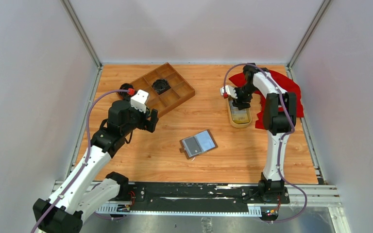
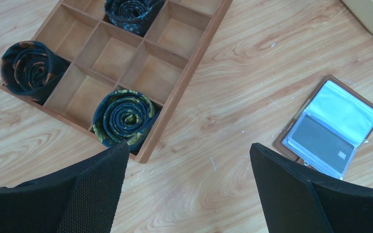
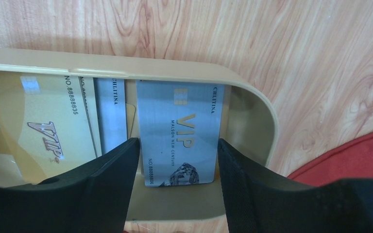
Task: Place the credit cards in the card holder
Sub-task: Pick up the credit card from the storage box.
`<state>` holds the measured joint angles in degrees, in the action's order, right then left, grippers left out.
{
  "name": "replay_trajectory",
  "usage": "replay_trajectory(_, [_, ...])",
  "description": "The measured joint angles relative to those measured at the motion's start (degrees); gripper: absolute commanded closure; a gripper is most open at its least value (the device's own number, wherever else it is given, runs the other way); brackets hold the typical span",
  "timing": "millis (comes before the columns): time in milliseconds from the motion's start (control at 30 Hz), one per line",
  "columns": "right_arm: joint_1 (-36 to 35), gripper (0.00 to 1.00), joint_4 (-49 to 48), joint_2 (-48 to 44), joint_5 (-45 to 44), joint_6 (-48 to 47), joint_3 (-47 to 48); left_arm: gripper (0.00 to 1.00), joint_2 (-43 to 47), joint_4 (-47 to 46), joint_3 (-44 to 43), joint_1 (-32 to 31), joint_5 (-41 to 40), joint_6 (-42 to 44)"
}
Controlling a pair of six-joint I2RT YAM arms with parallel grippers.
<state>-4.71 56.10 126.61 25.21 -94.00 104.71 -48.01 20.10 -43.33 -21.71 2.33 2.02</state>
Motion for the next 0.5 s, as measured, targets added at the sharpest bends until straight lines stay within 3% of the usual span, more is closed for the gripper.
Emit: replay_trajectory(500, [0.00,0.38,-0.35,0.00,-0.28,0.70,1.55,0.00,0.00,0.00,0.00,0.00,0.00,0.00])
